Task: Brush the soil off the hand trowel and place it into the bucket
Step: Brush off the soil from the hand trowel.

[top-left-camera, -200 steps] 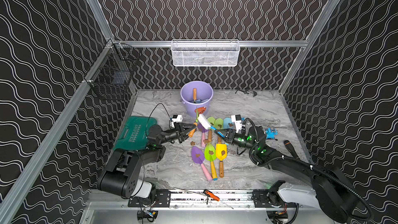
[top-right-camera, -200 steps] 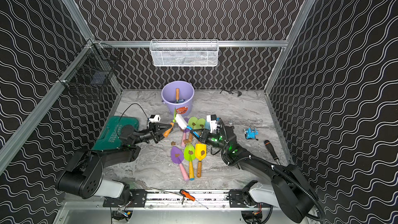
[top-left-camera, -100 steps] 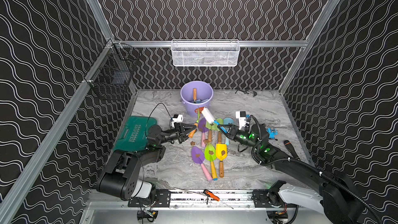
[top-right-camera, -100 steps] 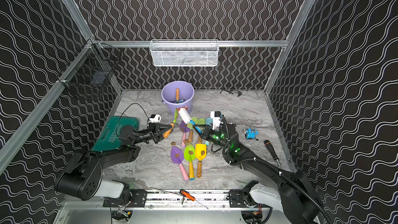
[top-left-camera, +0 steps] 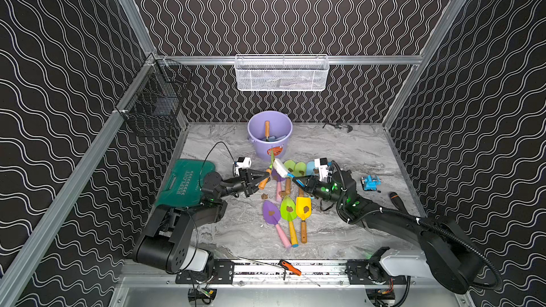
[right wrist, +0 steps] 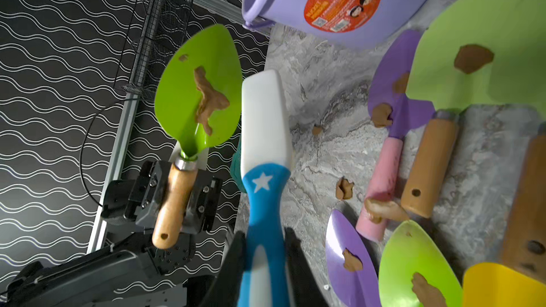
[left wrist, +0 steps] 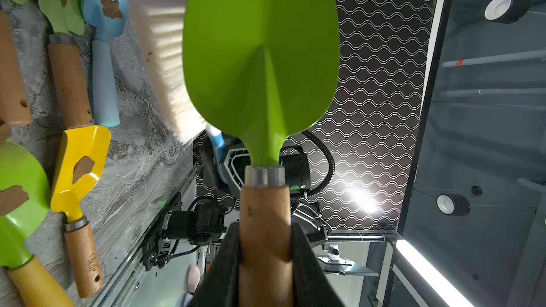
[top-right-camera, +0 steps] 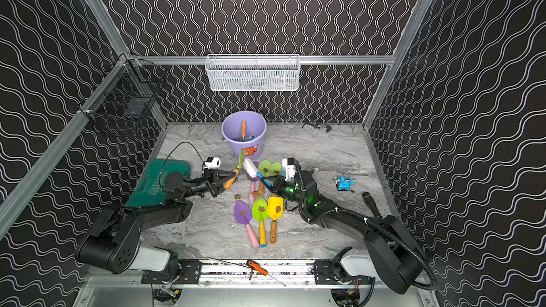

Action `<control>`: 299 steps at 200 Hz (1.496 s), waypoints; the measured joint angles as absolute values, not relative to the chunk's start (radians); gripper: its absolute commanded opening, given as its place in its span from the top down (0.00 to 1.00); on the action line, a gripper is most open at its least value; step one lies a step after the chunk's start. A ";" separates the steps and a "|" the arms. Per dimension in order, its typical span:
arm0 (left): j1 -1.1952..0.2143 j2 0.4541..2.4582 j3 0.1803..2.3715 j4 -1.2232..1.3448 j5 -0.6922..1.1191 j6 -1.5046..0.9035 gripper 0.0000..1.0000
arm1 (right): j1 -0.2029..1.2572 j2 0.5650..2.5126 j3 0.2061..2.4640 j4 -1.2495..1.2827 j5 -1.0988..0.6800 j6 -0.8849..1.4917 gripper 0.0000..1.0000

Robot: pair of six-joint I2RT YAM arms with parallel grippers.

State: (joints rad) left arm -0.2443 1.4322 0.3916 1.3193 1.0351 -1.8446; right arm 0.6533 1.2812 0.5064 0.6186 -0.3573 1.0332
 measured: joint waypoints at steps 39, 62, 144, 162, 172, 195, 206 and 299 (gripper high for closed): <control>-0.244 1.413 0.392 1.301 1.036 -1.831 1.00 | 0.622 1.153 0.524 0.568 -0.292 1.018 1.00; -0.244 1.379 0.397 1.246 1.039 -1.802 1.00 | 0.629 1.165 0.587 0.567 -0.312 0.992 1.00; -0.244 1.293 0.432 1.042 1.054 -1.689 1.00 | 0.686 1.235 0.468 0.558 -0.345 1.014 1.00; -0.244 1.277 0.441 0.986 1.055 -1.652 1.00 | 0.678 1.197 0.486 0.528 -0.330 1.013 1.00; -0.244 1.272 0.447 0.959 1.058 -1.637 1.00 | 0.677 1.181 0.510 0.527 -0.323 1.008 1.00; -0.244 1.270 0.454 0.925 1.057 -1.614 1.00 | 0.677 1.168 0.572 0.529 -0.320 0.987 1.00; -0.244 1.272 0.458 0.917 1.054 -1.609 1.00 | 0.677 1.176 0.595 0.531 -0.316 0.984 1.00; -0.244 1.320 0.458 0.970 1.058 -1.621 1.00 | 0.700 1.251 0.495 0.588 -0.318 1.017 1.00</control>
State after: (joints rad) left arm -0.2443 1.3205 0.4583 0.9695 1.0584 -1.6207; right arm 0.6998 1.2514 0.4950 0.5880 -0.3183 1.0172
